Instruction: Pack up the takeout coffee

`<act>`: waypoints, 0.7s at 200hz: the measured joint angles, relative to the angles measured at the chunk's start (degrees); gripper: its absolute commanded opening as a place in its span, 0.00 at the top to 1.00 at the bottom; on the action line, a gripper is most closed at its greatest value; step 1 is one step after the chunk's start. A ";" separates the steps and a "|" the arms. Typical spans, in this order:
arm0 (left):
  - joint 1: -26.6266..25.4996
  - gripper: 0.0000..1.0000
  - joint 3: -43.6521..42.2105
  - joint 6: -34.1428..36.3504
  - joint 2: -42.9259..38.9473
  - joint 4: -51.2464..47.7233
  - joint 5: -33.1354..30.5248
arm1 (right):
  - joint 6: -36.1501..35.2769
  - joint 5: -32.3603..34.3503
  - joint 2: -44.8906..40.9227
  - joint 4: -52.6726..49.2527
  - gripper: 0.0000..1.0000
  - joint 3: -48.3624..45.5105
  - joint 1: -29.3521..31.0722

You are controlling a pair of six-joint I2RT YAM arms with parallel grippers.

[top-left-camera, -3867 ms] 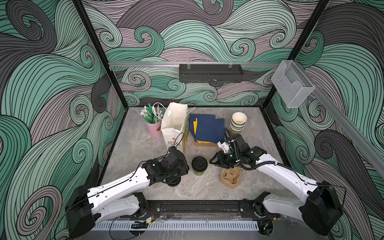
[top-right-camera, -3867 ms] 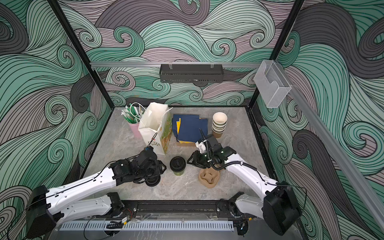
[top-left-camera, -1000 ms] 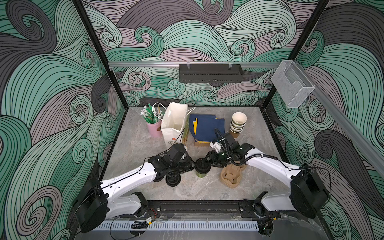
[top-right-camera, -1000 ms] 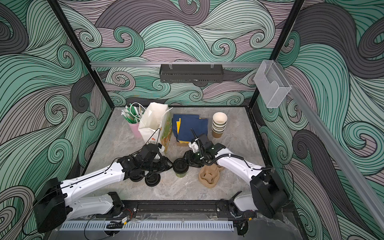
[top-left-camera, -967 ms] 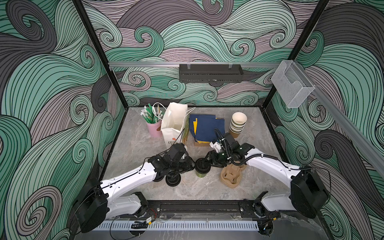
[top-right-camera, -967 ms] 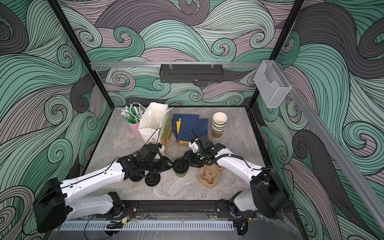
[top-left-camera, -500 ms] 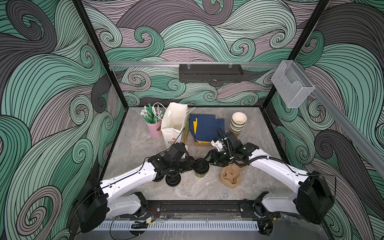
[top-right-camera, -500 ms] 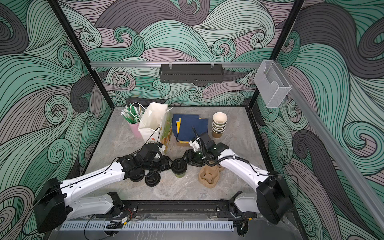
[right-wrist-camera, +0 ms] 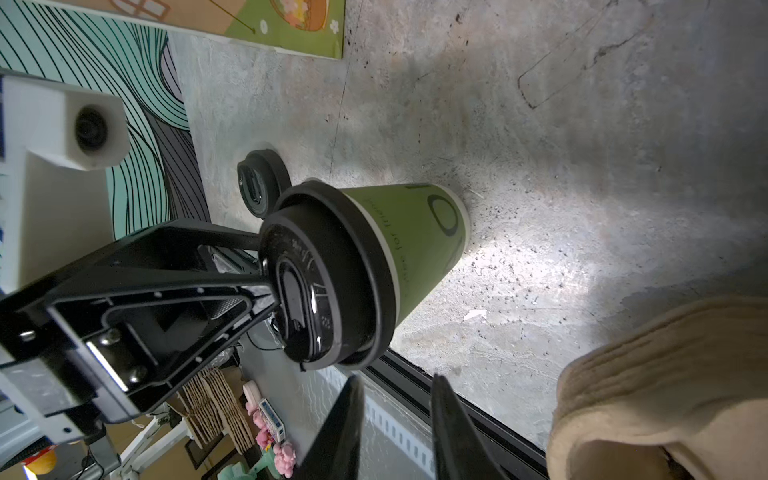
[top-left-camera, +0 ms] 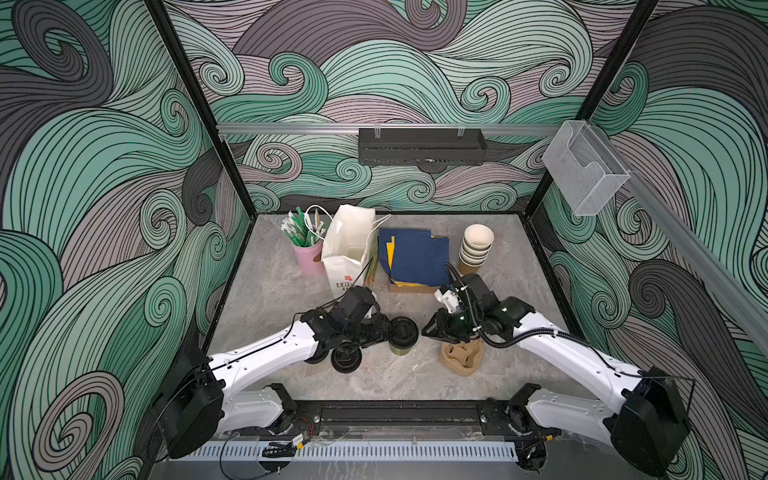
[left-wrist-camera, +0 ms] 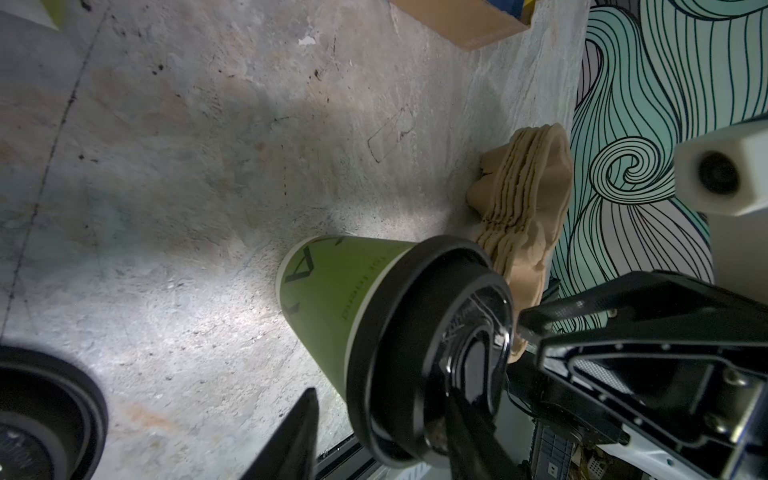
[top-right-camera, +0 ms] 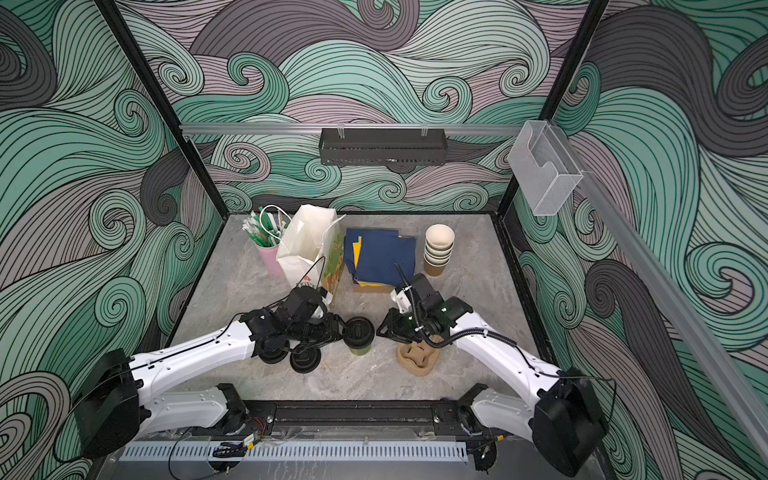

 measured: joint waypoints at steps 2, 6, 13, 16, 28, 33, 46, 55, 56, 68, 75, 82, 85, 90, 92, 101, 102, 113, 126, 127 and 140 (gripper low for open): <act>0.00 0.51 0.00 0.00 0.00 -0.02 0.00 | 0.11 -0.15 0.13 0.26 0.75 -0.02 0.04; 0.00 0.51 0.00 0.00 0.00 -0.09 0.00 | 0.22 -0.26 0.46 0.72 0.76 -0.07 0.13; 0.00 0.52 0.00 0.00 0.00 -0.17 0.00 | 0.50 -0.57 1.01 1.38 0.77 -0.07 0.15; 0.00 0.52 0.00 0.00 0.00 -0.17 0.00 | 0.50 -0.68 1.25 1.66 0.78 -0.07 0.17; 0.00 0.52 0.00 0.00 0.00 -0.17 0.00 | 0.79 -1.05 2.10 2.64 0.79 -0.07 0.17; 0.00 0.52 0.00 0.00 0.00 -0.17 0.00 | 0.87 -1.20 2.45 3.06 0.80 -0.07 0.22; 0.00 0.53 0.00 0.00 0.00 -0.15 0.00 | 1.03 -1.70 3.19 4.07 0.82 -0.07 0.24; 0.00 0.54 0.00 0.00 0.00 -0.15 0.00 | 1.03 -1.92 3.61 4.57 0.83 -0.07 0.28; 0.00 0.54 0.00 -0.02 0.00 -0.15 0.00 | 1.05 -1.95 3.63 4.59 0.83 -0.07 0.28; 0.00 0.55 0.00 0.00 0.00 -0.13 0.02 | 1.09 -2.14 4.00 4.96 0.85 -0.07 0.28; 0.00 0.55 0.00 0.00 0.00 -0.11 0.04 | 1.16 -2.16 4.13 5.11 0.85 -0.07 0.28; 0.00 0.56 0.00 0.00 0.02 -0.11 0.04 | 1.18 -2.16 4.22 5.27 0.86 -0.09 0.28; 0.00 0.56 0.00 0.00 0.02 -0.11 0.04 | 1.18 -2.16 4.22 5.38 0.86 -0.09 0.28; 0.00 0.56 0.00 0.00 0.02 -0.11 0.04 | 1.16 -2.16 4.24 5.44 0.86 -0.13 0.28; 0.00 0.56 0.02 0.00 0.02 -0.11 0.04 | 1.16 -2.16 4.24 5.51 0.87 -0.15 0.28; 0.00 0.56 0.02 0.00 0.02 -0.11 0.04 | 1.18 -2.16 4.24 5.75 0.87 -0.33 0.28; 0.00 0.56 0.02 0.00 0.02 -0.11 0.04 | 1.18 -2.14 4.24 5.77 0.87 -0.35 0.28; 0.00 0.57 0.04 0.00 0.02 -0.13 0.04 | 1.18 -2.14 4.37 5.88 0.89 -0.72 0.28; 0.00 0.58 0.07 0.00 0.02 -0.13 0.02 | 1.16 -2.40 4.52 6.32 0.89 -1.01 0.28; 0.00 0.58 0.07 0.00 0.02 -0.15 0.02 | 1.16 -2.40 4.52 6.34 0.89 -1.01 0.28; 0.00 0.59 0.13 0.00 0.02 -0.15 -0.02 | 1.18 -2.47 4.52 6.54 0.90 -1.05 0.28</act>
